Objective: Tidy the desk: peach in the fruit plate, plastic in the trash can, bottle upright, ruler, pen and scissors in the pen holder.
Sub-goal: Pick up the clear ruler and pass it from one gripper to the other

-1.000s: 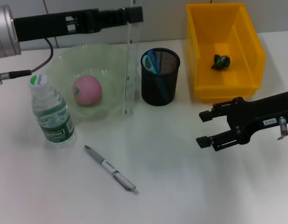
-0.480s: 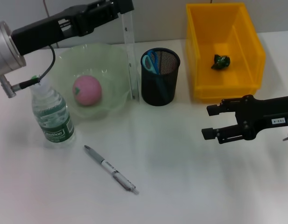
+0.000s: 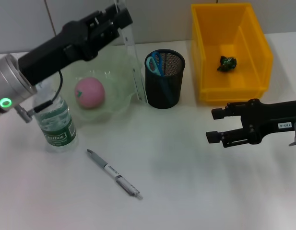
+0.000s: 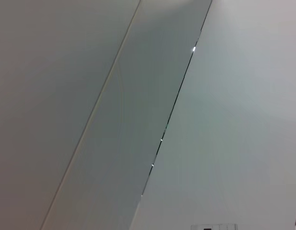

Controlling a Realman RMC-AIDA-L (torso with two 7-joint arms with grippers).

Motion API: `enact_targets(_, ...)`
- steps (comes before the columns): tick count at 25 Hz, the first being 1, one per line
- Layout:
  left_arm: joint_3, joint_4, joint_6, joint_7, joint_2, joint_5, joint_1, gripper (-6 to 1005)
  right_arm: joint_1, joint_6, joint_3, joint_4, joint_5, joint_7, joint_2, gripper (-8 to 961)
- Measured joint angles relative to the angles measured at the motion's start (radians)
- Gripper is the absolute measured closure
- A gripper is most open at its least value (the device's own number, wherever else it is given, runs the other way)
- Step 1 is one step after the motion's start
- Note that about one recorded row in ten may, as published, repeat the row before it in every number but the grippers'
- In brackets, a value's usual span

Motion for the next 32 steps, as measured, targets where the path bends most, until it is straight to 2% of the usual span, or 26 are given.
enact_targets(2,0.0,-0.022,0.003,0.03,0.0,-0.006,0.0,607,0.0,0.0,0.0,0.002,0.005,0.0,0.0,143)
enact_targets(4,0.0,-0.104,0.018,0.136,0.0,-0.029,-0.001,607,0.0,0.0,0.0,0.002,0.015,-0.001,0.0,143)
enact_targets(9,0.0,-0.12,0.022,0.16,0.0,-0.033,-0.001,607,-0.001,0.002,0.0,0.013,0.039,-0.012,0.0,143)
enact_targets(10,-0.001,-0.215,0.043,0.289,-0.001,-0.062,-0.004,607,-0.003,0.003,0.0,0.015,0.046,-0.016,0.002,143)
enact_targets(12,-0.003,-0.26,0.051,0.346,-0.001,-0.073,-0.008,607,-0.007,0.006,0.007,0.024,0.063,-0.03,0.005,143)
enact_targets(17,-0.003,-0.26,0.051,0.346,-0.001,-0.073,-0.008,606,-0.025,0.008,0.024,0.098,0.141,-0.112,0.004,143)
enact_targets(18,-0.007,-0.29,0.057,0.387,-0.001,-0.079,-0.011,606,-0.032,0.012,0.026,0.117,0.162,-0.14,0.004,143)
enact_targets(19,-0.007,-0.29,0.057,0.387,-0.001,-0.079,-0.011,606,-0.04,0.017,0.029,0.136,0.185,-0.171,0.006,143)
enact_targets(20,-0.014,-0.397,0.075,0.531,-0.001,-0.116,-0.03,606,-0.048,0.021,0.032,0.149,0.201,-0.195,0.009,143)
enact_targets(22,-0.014,-0.397,0.075,0.531,-0.001,-0.116,-0.03,606,-0.065,0.027,0.041,0.173,0.237,-0.248,0.016,143)
enact_targets(23,-0.059,-0.473,0.078,0.611,-0.001,-0.123,-0.044,606,-0.079,0.028,0.049,0.208,0.274,-0.313,0.022,143)
enact_targets(32,-0.133,-0.552,0.074,0.698,-0.001,-0.119,-0.05,606,-0.101,0.018,0.052,0.371,0.419,-0.558,0.044,143)
